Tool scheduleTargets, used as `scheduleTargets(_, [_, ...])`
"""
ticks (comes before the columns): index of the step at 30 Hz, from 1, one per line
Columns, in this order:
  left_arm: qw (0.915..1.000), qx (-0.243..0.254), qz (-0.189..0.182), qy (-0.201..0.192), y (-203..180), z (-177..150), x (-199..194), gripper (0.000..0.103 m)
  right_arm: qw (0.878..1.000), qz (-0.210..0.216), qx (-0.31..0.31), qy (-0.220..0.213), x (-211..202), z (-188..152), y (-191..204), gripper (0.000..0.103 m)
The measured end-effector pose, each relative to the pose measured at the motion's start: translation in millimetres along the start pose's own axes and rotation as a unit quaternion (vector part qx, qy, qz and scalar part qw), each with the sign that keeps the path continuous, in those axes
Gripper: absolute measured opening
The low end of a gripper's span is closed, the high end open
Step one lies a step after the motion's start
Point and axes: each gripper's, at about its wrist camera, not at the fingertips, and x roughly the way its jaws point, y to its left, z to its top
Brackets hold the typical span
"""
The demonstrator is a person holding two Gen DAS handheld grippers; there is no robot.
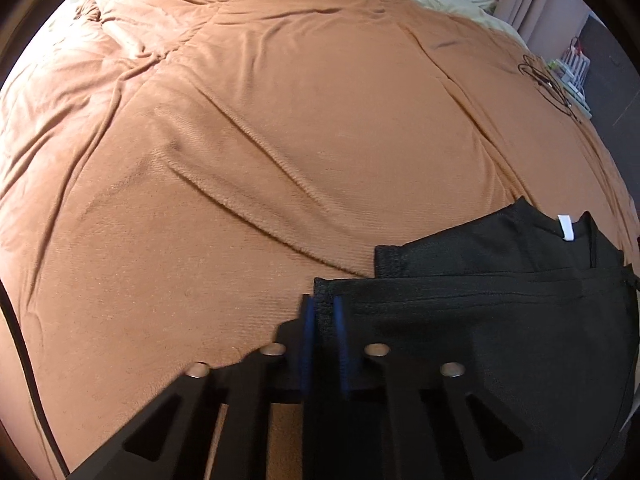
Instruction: Fold small clothes
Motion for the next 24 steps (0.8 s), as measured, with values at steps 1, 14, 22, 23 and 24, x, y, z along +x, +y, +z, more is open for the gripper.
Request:
scheduleTargets(1, [1.0000,0.002,0.005,-0.005,0.1,-1.4,-3.1,0.005,1.000,0.000,-0.002,-0.006,-3.2,-0.7,1.7,0.002])
scheduleTargets(14, [0.9965,-0.015,0.015,-0.081,4.4,23.9,-52.8,0.005,0.998,-0.003,-0.003,-0.065,-73.6,-12.4,8.5,0.001])
scheduleTargets(22, [0.9963,-0.013,0.027,-0.081,-3.3,39.3,-42.7,0.005,0.998,-0.012,0.009,-0.060,-68.1,-0.6,7.4,0.001])
scheduleTargets(23, [0.9963,-0.013,0.029,-0.079,-3.3,40.3,-41.1,0.005,0.998,-0.013,0.011,-0.059,-66.1,1.4,7.0,0.001])
scheduleTargets(24, [0.9963,-0.014,0.029,-0.080,-3.3,41.9,-38.5,0.005,0.998,-0.014,0.013,-0.060,-64.2,3.5,6.6,0.001])
